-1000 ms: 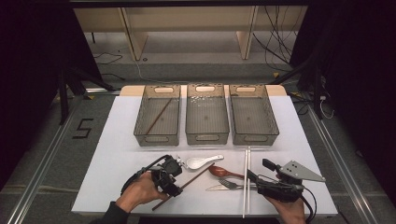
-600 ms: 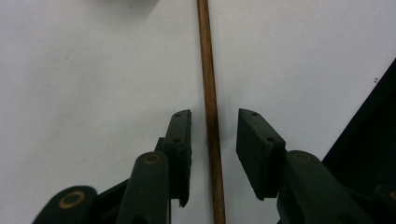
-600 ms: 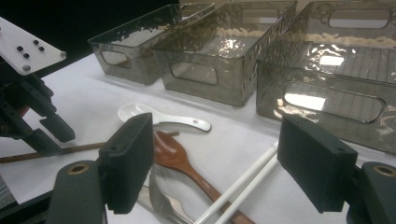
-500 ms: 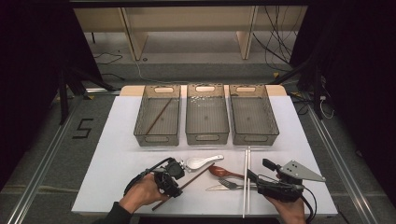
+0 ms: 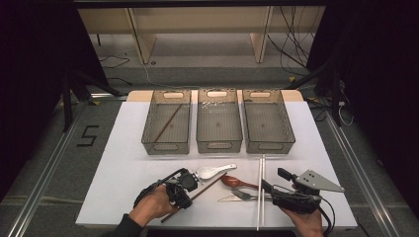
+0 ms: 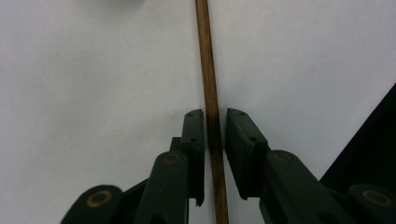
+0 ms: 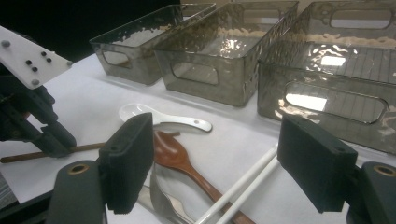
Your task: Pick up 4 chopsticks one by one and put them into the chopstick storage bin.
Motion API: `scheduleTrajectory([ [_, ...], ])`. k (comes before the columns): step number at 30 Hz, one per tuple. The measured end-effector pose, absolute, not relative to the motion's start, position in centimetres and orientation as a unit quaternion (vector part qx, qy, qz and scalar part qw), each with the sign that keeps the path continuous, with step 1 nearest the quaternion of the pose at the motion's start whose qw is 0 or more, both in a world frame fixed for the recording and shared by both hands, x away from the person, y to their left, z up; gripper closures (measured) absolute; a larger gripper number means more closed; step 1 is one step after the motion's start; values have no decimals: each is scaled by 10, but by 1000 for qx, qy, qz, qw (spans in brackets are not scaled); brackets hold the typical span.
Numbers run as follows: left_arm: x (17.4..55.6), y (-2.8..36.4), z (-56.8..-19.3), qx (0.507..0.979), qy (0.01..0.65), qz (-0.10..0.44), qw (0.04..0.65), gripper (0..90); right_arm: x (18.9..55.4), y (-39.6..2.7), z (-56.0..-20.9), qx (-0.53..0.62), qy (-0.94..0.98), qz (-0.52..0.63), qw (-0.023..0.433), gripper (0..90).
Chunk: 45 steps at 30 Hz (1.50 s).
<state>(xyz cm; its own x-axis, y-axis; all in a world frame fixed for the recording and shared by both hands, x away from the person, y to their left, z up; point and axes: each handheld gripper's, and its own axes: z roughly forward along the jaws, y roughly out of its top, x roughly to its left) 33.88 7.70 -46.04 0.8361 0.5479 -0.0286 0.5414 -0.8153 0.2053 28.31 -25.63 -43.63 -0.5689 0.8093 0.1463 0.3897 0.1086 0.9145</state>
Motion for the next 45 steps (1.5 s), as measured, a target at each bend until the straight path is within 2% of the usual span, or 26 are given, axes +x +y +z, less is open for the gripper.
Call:
scheduleTrajectory([
  [8,340,77,-460,949,299,15,101,834,283,-256,-436,418,717,520,203,280],
  [22,342,81,-458,949,294,15,113,841,283,-256,-436,417,717,520,203,280],
  [34,346,95,-442,946,295,27,131,841,283,-256,-436,417,716,521,203,280],
  [45,350,105,-430,936,305,36,173,841,283,-256,-436,417,717,521,203,280],
])
